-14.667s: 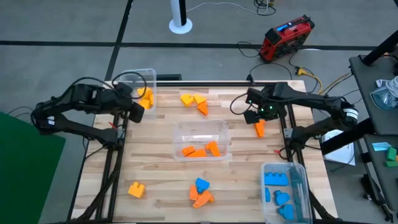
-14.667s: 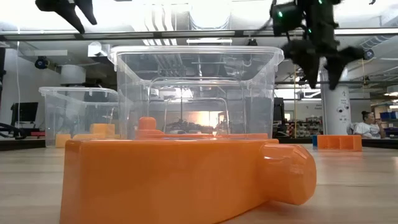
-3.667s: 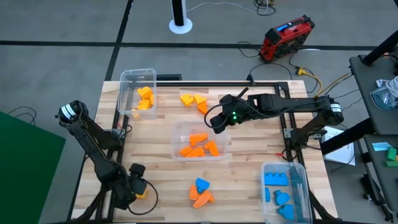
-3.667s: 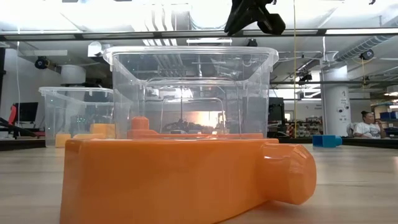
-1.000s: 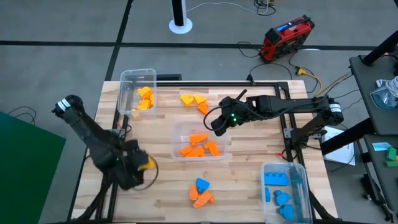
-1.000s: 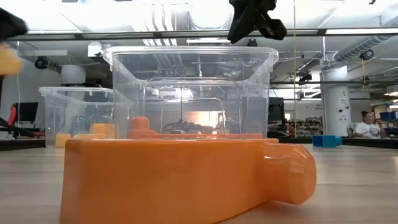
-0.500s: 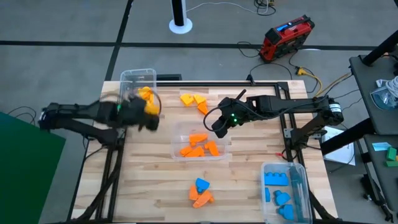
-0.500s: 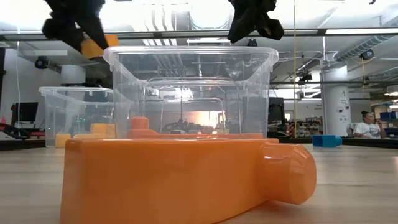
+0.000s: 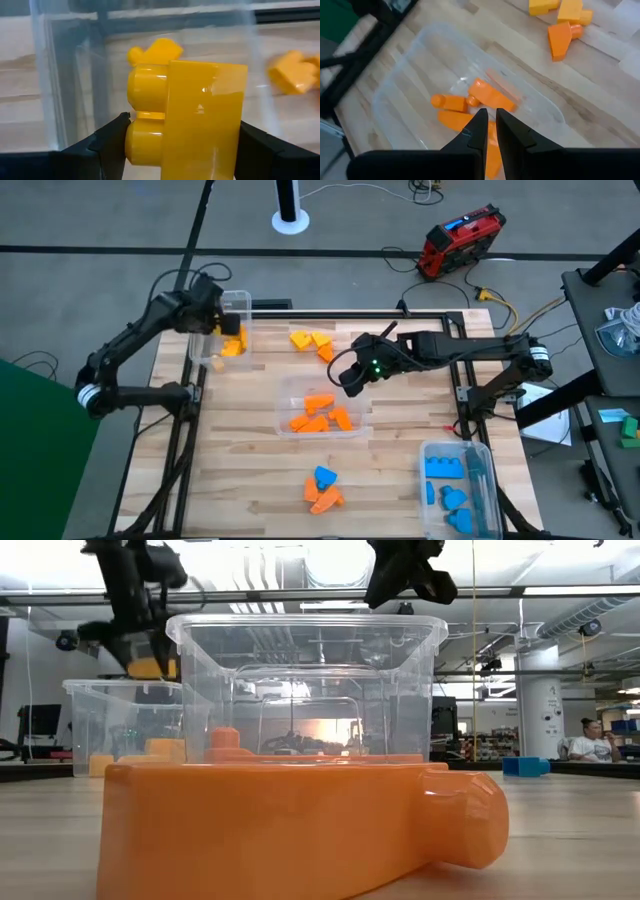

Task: Sort blocks
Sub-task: Put the yellow game piece into the top left transparent bin, then put the orange game piece into the middle transparent bin

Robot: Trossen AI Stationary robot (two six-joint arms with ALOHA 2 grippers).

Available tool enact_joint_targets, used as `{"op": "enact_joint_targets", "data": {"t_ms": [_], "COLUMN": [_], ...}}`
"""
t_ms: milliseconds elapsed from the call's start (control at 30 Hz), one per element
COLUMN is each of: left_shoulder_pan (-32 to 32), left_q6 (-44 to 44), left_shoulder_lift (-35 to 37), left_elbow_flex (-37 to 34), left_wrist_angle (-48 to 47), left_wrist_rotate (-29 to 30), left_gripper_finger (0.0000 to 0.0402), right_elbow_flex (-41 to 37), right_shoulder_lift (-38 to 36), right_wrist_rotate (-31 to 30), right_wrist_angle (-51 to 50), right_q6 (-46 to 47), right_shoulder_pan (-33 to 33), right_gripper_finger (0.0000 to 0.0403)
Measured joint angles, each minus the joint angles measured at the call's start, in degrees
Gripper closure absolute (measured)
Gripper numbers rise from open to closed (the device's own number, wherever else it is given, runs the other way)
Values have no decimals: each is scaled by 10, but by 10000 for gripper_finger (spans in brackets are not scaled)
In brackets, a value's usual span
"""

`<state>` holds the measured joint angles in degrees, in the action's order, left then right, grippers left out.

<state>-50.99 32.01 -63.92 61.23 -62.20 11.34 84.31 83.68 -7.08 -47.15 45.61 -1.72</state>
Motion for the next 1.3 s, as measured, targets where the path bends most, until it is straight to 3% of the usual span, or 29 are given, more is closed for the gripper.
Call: {"op": "enact_joint_targets", "data": {"t_ms": [100, 500, 833, 1100, 1300], "left_shoulder_pan": [-45, -19, -20, -20, -6], "left_q6": [-36, -28, -25, -39, -55], "left_shoulder_lift": [-26, -43, -76, -60, -19], "left_elbow_flex": [0, -1, -1, -1, 23], "left_wrist_angle": [2, 6, 5, 5, 3], "left_wrist_rotate": [-16, 0, 2, -2, -53], "left_gripper_finger": [145, 144, 94, 77, 77], "right_elbow_flex": [9, 35, 35, 35, 49], "right_shoulder_lift": [0, -1, -1, -1, -6], "right_wrist_rotate": [0, 1, 2, 2, 15], "right_wrist_angle": [4, 11, 10, 9, 4], "right_q6": [9, 0, 10, 14, 34], "right_shoulder_pan": [-5, -21, -21, -21, -30], "right_gripper_finger": [374, 374, 374, 374, 374]}}
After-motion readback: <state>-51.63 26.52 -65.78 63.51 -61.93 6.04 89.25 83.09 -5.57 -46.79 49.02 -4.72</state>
